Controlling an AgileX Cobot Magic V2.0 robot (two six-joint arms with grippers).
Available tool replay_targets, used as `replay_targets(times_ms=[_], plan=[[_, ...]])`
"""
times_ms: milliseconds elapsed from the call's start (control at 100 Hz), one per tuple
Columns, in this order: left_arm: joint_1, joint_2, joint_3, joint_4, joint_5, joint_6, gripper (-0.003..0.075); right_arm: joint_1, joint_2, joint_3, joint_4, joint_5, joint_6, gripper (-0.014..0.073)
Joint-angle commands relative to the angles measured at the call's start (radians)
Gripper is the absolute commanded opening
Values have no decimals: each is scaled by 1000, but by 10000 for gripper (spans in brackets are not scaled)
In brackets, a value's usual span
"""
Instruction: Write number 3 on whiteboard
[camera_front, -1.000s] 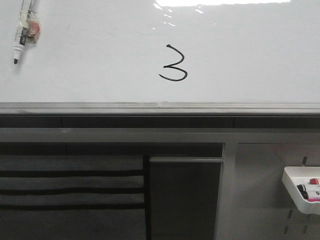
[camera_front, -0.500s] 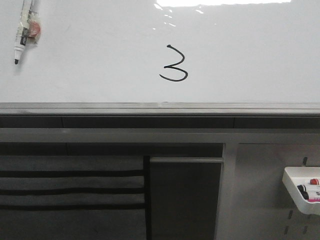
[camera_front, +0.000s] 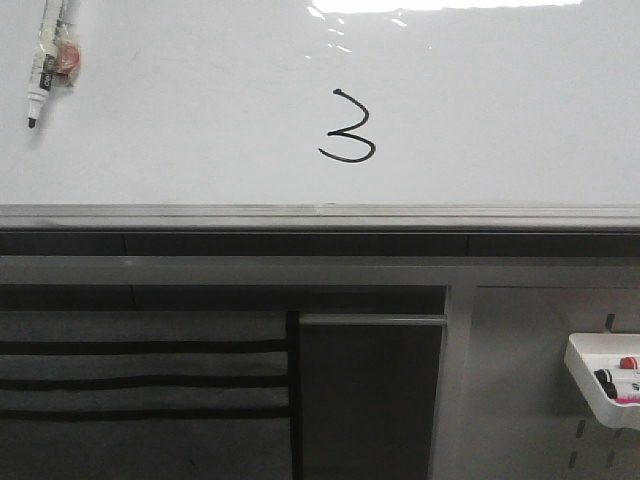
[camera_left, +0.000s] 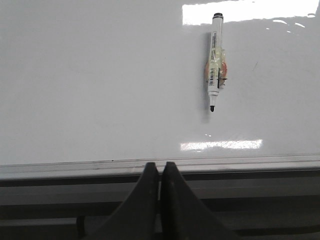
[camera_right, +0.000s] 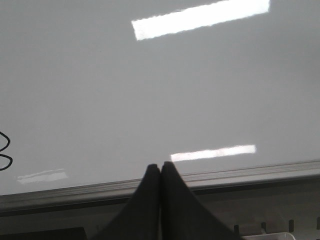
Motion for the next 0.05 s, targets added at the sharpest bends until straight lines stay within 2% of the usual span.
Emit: replay_targets(times_ms=[0, 40], plan=[[4, -32, 3, 0, -73, -10, -18, -1, -22, 19, -11, -73, 0, -68], [4, -32, 3, 0, -73, -10, -18, -1, -22, 19, -11, -73, 0, -68]])
